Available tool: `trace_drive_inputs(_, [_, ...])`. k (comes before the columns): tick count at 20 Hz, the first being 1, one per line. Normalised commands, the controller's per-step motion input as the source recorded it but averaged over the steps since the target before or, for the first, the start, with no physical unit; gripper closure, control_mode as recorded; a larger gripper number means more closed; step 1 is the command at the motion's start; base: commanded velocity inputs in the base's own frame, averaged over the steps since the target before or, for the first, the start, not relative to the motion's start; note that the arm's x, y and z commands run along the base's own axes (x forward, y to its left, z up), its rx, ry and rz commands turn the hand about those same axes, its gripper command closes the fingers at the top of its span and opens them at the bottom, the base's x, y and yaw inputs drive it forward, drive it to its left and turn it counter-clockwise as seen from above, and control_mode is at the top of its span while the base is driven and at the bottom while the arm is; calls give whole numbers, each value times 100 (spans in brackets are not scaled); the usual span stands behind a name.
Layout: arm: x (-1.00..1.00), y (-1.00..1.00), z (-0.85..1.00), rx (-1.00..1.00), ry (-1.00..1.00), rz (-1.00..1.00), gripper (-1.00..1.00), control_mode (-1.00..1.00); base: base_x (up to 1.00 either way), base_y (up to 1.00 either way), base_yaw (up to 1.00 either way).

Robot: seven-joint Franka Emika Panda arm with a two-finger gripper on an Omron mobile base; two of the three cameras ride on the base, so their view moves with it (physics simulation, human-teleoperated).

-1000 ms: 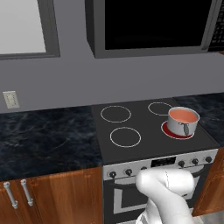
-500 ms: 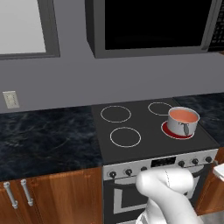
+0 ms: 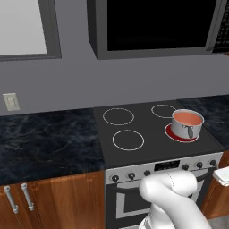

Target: Wait until the marinara sauce is simmered to a deep red color and then turn off the stove.

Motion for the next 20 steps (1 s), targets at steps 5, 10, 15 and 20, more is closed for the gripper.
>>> trace_drive_inputs(5, [18, -8, -26, 4, -7, 0, -100, -100, 0, 0, 0])
trace_drive_inputs(10, [24, -11, -17, 0, 0, 0, -100, -100, 0, 0, 0])
trace_drive_inputs(15, [29, -4, -15, 1, 0, 0, -100, -100, 0, 0, 0])
trace_drive_inputs(20, [30, -3, -17, 4, 0, -3, -100, -100, 0, 0, 0])
